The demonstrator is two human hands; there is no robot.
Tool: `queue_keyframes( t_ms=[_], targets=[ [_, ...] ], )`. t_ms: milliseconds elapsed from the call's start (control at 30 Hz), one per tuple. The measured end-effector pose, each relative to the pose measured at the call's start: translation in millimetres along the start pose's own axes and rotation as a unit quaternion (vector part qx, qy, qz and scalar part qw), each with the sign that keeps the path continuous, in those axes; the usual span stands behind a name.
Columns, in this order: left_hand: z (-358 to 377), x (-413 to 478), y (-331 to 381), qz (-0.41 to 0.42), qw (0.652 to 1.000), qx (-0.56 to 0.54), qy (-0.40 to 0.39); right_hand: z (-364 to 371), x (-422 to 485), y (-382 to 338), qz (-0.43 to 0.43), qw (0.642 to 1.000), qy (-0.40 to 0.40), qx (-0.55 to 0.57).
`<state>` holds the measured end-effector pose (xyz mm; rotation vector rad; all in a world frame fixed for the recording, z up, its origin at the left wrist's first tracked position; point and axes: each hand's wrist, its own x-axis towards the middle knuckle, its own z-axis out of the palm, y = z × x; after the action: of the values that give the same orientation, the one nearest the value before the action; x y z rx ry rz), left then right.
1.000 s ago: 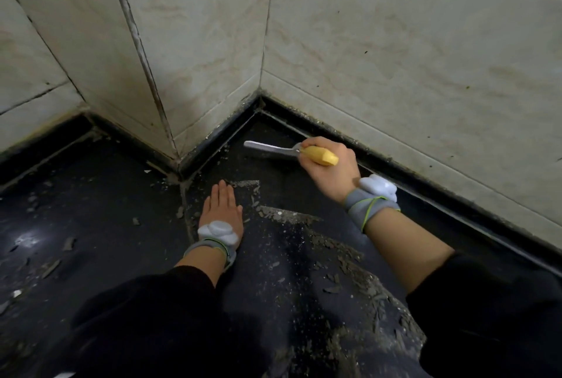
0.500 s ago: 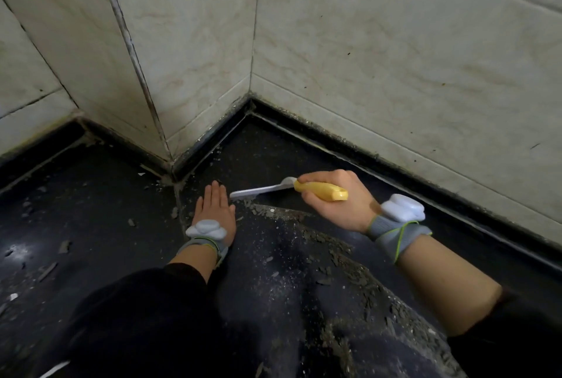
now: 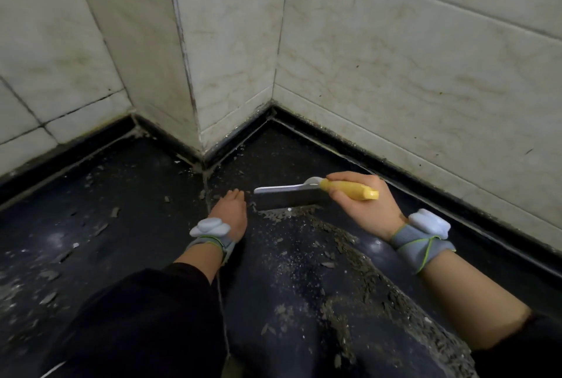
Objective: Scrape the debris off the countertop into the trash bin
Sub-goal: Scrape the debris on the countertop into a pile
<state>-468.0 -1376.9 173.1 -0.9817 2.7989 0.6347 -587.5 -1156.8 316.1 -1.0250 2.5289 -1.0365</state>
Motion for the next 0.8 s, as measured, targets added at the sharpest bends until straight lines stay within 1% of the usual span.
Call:
queue_keyframes(
  t_ms=[100,133,167,200,233,300,333,367,400,433,533,567,633,733,800],
  targets=[
    [-13,-39,-16,-0.032,0.997,-0.041,0.065,5,-8,-13,-0.019,0.999,-0.006,0.044],
    [-16,-53,-21,-0.05,0.995,-0.04,0.07,6,-11,-19,-0.022,0.998,-0.014,0.065],
    [-19,-68,-26,-0.072,0.994,-0.042,0.07,8,-14,-23,-0.027,0.995,-0.027,0.091],
    [-23,-95,-38,-0.115,0.99,-0.045,0.062,16,-23,-34,-0.035,0.991,-0.051,0.117],
    [-24,-100,-39,-0.13,0.989,-0.046,0.048,16,-21,-35,-0.027,0.988,-0.053,0.139],
    [-24,-134,-56,-0.178,0.983,-0.041,0.025,26,-31,-49,-0.044,0.977,-0.091,0.186],
    [-22,-158,-68,-0.204,0.977,-0.05,0.024,35,-38,-60,-0.056,0.971,-0.113,0.203],
    [-21,-164,-69,-0.207,0.977,-0.054,0.021,34,-39,-61,-0.059,0.967,-0.118,0.218],
    [-18,-197,-84,-0.24,0.968,-0.07,0.032,47,-47,-76,-0.078,0.957,-0.15,0.237],
    [-14,-205,-88,-0.244,0.966,-0.078,0.04,46,-50,-80,-0.081,0.952,-0.162,0.247],
    [-3,-274,-113,-0.314,0.94,-0.104,0.078,72,-72,-111,-0.104,0.927,-0.241,0.269],
    [1,-282,-118,-0.323,0.936,-0.101,0.093,75,-74,-116,-0.101,0.923,-0.252,0.271],
    [7,-320,-134,-0.368,0.919,-0.081,0.119,95,-91,-138,-0.107,0.909,-0.295,0.275],
    [15,-358,-157,-0.436,0.887,-0.085,0.127,119,-111,-165,-0.133,0.892,-0.342,0.263],
    [21,-371,-171,-0.466,0.87,-0.104,0.124,132,-121,-178,-0.156,0.891,-0.357,0.235]
  ],
)
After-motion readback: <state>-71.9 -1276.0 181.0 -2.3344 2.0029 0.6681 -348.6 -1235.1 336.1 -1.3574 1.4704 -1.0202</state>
